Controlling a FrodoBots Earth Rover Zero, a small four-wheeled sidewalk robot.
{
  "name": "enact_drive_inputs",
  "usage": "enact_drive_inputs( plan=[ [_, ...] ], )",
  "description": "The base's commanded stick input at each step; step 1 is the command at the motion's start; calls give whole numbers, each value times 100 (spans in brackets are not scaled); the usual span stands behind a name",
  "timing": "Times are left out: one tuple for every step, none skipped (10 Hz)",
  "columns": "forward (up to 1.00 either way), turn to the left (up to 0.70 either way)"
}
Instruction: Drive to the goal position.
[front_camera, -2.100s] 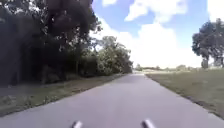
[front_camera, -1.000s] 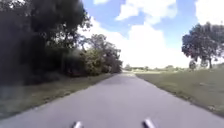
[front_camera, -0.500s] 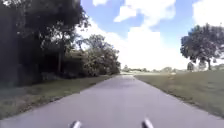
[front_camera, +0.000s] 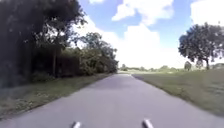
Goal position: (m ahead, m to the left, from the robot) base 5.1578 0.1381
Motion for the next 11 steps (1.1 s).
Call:
enact_drive_inputs(
  plan=[
    [70,0],
    [70,0],
    [70,0],
    [70,0],
    [70,0],
    [70,0],
    [70,0],
    [70,0],
    [70,0],
    [70,0],
    [70,0]
  ],
)
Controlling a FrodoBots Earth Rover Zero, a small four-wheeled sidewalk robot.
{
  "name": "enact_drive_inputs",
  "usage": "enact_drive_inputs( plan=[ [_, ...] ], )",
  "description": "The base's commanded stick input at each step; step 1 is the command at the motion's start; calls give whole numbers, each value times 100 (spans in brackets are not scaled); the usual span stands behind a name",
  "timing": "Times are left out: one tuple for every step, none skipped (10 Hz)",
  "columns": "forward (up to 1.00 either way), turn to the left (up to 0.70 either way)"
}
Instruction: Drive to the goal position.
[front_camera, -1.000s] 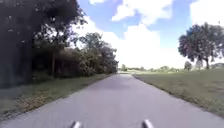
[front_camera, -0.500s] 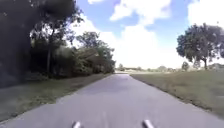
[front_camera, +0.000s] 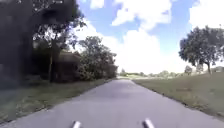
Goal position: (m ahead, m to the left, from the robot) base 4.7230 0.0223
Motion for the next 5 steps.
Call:
enact_drive_inputs(
  plan=[
    [70,0],
    [70,0],
    [70,0],
    [70,0],
    [70,0]
  ],
)
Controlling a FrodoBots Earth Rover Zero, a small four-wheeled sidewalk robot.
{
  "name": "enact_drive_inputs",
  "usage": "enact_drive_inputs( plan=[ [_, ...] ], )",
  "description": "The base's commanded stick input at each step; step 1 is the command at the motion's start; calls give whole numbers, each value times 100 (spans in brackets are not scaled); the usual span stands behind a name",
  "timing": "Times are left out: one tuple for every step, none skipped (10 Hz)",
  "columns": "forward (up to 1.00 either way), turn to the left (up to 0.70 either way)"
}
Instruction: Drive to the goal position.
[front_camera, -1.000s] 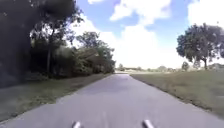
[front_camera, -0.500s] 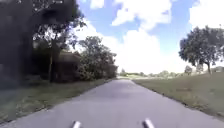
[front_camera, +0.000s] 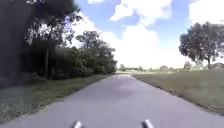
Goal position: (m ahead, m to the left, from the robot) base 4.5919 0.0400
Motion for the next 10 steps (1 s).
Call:
enact_drive_inputs(
  plan=[
    [70,0],
    [70,0],
    [70,0],
    [70,0],
    [70,0],
    [70,0],
    [70,0],
    [70,0],
    [70,0],
    [70,0]
  ],
)
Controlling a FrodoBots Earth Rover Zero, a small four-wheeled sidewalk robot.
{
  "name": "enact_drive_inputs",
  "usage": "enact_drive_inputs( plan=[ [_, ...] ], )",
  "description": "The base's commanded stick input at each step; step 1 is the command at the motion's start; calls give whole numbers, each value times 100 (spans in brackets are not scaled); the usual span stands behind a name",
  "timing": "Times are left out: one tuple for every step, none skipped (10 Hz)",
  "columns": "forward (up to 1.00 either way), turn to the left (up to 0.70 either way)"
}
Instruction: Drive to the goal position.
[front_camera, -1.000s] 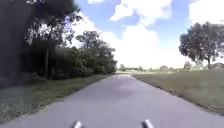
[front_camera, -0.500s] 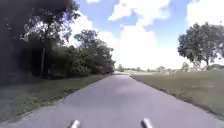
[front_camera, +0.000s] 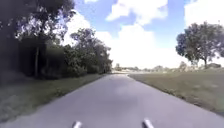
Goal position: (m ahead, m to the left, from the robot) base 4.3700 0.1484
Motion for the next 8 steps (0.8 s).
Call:
enact_drive_inputs(
  plan=[
    [70,0],
    [70,0],
    [70,0],
    [70,0],
    [70,0],
    [70,0],
    [70,0],
    [70,0]
  ],
)
